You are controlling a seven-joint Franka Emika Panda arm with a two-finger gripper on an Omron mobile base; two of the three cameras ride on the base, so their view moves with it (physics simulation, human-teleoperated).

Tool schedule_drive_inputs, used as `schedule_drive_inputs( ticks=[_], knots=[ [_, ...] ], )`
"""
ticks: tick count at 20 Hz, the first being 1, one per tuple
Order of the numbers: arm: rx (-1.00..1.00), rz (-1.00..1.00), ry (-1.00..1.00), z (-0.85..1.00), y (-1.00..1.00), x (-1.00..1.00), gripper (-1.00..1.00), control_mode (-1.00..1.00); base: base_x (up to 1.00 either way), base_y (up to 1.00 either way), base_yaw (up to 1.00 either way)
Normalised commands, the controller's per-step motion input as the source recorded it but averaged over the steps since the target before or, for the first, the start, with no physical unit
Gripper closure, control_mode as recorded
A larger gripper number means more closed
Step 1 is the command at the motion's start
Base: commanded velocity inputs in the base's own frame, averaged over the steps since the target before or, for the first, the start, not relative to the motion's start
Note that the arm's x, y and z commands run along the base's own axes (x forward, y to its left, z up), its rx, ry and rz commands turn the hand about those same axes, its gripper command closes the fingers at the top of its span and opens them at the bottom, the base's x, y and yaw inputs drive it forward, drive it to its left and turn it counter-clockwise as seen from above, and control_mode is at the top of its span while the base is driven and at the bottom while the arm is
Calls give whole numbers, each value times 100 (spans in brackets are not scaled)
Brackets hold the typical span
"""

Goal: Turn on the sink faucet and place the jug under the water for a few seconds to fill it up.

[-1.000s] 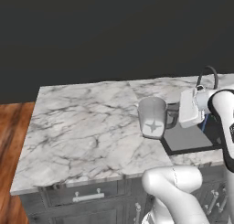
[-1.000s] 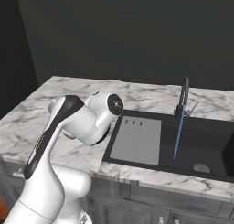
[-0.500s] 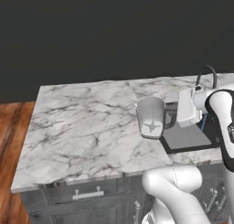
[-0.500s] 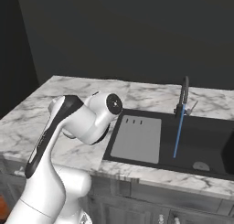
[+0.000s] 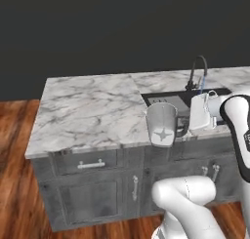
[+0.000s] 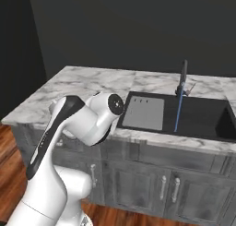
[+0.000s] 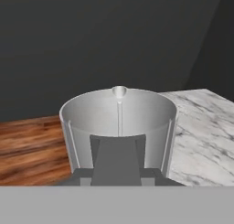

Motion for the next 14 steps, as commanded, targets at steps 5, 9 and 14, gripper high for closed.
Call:
schedule_drive_inputs(
  ticks=[5,9,14],
  knots=[
    [0,0,0,0,0,0,100,100,-34,-53,-2],
    [0,0,0,0,0,0,100,100,0,-81,-3],
    [0,0,0,0,0,0,100,100,0,-83,-1]
  ],
)
